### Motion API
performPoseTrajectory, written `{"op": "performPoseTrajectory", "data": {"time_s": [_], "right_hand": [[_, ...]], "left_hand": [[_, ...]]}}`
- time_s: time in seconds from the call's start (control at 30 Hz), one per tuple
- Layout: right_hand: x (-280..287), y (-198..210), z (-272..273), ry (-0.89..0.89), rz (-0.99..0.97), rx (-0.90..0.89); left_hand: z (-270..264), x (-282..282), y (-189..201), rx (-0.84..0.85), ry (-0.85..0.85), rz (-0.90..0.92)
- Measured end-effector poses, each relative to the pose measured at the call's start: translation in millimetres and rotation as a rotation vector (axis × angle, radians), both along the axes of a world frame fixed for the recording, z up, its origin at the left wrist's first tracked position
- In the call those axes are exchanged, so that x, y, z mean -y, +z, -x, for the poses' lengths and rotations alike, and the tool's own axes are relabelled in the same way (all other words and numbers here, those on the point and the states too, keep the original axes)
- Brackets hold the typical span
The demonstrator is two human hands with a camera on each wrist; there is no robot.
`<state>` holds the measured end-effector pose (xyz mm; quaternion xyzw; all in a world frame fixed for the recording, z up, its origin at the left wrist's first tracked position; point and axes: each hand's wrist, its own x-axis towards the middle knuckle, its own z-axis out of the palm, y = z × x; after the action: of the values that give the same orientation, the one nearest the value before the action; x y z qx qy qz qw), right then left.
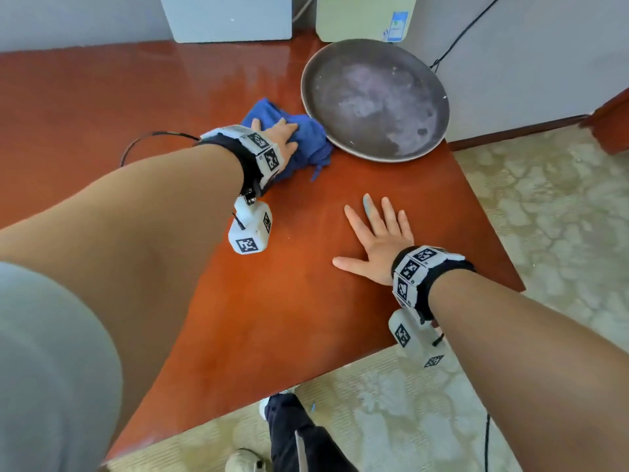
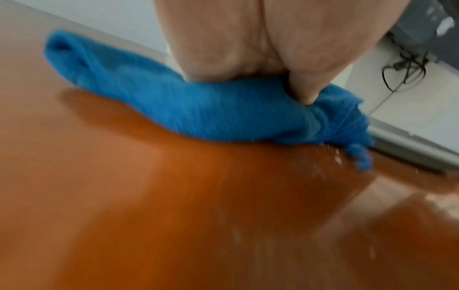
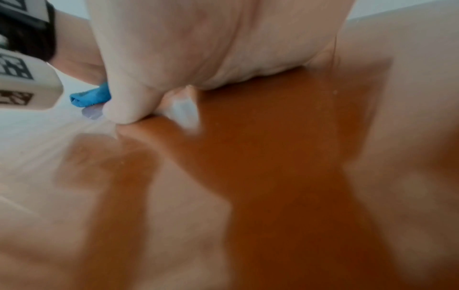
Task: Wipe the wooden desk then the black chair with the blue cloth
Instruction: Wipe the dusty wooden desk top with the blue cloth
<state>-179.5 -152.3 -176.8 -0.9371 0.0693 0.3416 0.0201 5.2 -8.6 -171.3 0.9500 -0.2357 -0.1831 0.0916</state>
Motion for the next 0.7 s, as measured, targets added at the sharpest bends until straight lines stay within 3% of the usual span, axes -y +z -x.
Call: {"op": "performPoseTrajectory", "data": {"time_s": [0.1, 0.27, 0.53, 0.7], "right_hand": [[1.6, -1.5, 0.1, -0.002, -0.009, 0.009], [0.1, -3.9, 2.3, -0.01, -0.018, 0.048], [-12.4, 8.0, 4.9, -0.075, -0.043, 0.058], [-26.8, 17.4, 15.6, -0.103, 0.039, 0.017]], "left_hand": [[11.1, 7.2, -17.0, 0.022, -0.028, -0.173], [45.5, -10.0, -14.8, 0.043, -0.171, -0.213], [120.7, -50.0, -9.4, 0.028, -0.298, -0.252], [164.2, -73.5, -6.9, -0.026, -0.324, -0.262]]}}
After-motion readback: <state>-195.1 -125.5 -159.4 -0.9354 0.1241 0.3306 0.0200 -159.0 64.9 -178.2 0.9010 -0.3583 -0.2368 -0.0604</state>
